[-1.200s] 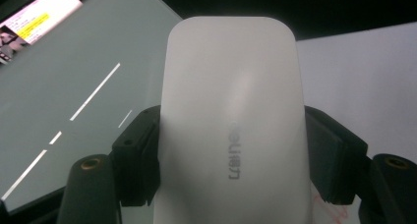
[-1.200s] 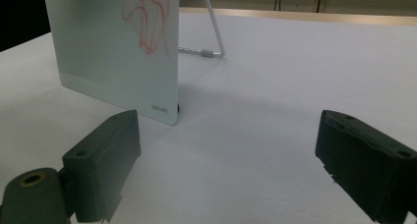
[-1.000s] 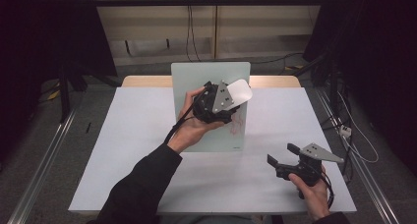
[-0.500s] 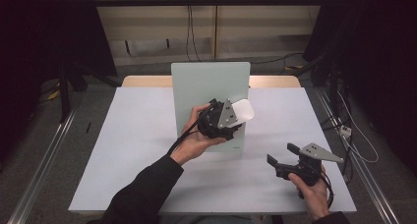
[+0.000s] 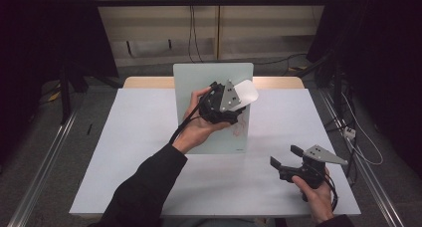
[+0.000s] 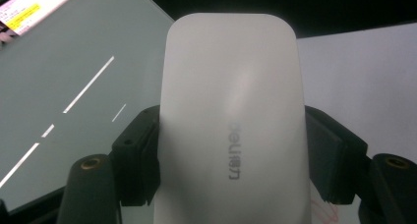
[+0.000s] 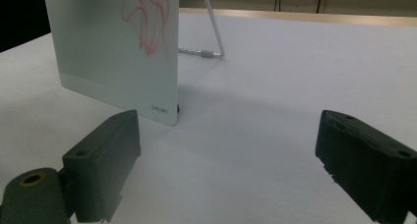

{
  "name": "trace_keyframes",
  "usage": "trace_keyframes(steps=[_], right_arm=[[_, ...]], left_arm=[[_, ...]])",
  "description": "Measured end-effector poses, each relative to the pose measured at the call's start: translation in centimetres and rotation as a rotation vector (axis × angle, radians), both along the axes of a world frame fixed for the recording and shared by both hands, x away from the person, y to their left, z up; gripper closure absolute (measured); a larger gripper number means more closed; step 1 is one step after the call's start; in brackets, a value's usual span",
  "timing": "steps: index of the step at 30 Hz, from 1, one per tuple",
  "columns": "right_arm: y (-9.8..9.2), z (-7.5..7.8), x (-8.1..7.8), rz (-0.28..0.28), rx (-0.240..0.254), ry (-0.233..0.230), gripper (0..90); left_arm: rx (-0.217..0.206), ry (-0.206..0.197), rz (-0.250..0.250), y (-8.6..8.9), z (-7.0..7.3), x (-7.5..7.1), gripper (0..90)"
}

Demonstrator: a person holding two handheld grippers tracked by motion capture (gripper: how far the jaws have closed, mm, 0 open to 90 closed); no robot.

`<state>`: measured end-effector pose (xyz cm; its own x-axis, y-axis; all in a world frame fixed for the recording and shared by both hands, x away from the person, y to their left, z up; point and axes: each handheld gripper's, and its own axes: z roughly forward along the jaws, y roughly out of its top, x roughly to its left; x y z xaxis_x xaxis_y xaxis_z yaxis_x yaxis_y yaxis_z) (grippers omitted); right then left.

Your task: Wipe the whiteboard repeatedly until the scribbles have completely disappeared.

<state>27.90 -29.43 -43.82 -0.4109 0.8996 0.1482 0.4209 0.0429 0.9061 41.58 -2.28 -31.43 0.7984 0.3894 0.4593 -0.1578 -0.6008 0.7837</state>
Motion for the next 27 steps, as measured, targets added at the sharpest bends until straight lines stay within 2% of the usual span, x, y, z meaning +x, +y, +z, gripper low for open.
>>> trace_keyframes(steps=[10, 18, 21, 23, 27], right_arm=[[0.0, 0.0, 0.0, -0.002, -0.002, 0.000, 9.7], [0.0, 0.0, 0.0, 0.000, -0.002, 0.001, 9.7], [0.0, 0.0, 0.0, -0.001, -0.002, 0.001, 9.7], [0.0, 0.0, 0.0, 0.000, -0.002, 0.002, 9.7], [0.0, 0.0, 0.0, 0.000, -0.001, 0.000, 9.7]], left_arm=[[0.028, 0.043, -0.029, -0.4, -3.0, -1.2, 31.0], [0.086, 0.067, -0.053, -0.6, -6.0, -2.6, 31.0], [0.096, 0.070, -0.057, -0.7, -6.1, -2.6, 31.0], [0.088, 0.076, -0.062, -0.6, -5.9, -2.4, 31.1], [0.077, 0.057, -0.051, -0.5, -4.7, -1.9, 31.0]])
